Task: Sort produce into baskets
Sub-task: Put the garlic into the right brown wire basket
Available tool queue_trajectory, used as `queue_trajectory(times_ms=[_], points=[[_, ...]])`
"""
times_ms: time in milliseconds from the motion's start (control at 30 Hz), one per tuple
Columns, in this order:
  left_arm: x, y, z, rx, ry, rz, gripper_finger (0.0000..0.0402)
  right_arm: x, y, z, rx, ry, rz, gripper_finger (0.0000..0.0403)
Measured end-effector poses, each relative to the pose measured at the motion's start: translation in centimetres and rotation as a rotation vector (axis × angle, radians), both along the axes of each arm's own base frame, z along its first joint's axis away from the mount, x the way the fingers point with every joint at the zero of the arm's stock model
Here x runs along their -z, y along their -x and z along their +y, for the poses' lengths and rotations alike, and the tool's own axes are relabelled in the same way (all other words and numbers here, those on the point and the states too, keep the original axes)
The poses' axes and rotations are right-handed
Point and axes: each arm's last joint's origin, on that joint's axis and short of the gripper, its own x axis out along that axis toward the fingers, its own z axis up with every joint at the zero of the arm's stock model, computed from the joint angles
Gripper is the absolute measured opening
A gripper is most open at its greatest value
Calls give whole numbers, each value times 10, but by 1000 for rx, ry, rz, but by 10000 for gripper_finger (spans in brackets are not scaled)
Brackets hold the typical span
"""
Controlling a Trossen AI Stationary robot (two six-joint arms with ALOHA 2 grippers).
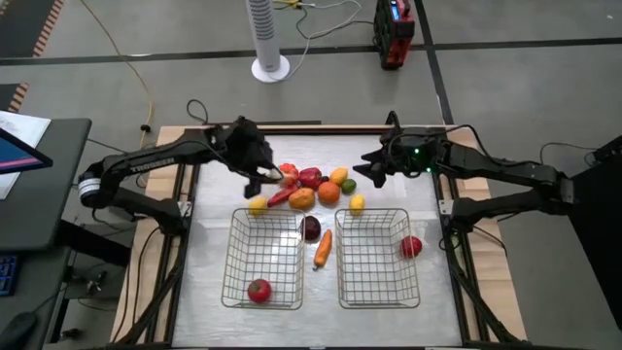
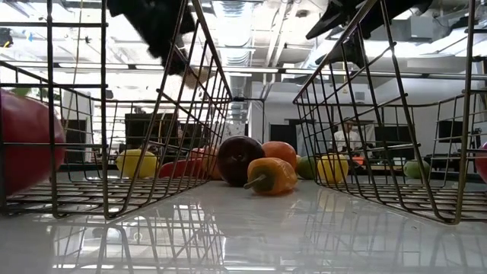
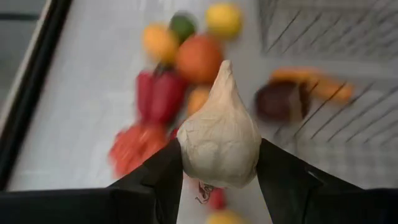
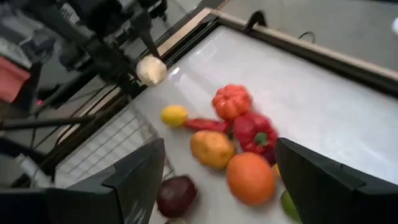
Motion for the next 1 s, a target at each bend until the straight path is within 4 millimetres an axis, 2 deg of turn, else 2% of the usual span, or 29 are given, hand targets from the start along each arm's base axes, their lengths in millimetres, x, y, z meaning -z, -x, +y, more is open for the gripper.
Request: queue_trajectory(times_ms=[267,567,733,1000], points=[[-16,-67,-52,138,47,-49,165,10,7,-5,56,-90,93,331],[-6,-140,-91,222,115,-82,165,11,12,-8,136,-210,86,331],[1,-166,-104,210,127,-75,165,1,23,-2,88,-215,32,331],[1,-190,-103,10,267,-182,165,-18,47,12,25,-130,-52,331]])
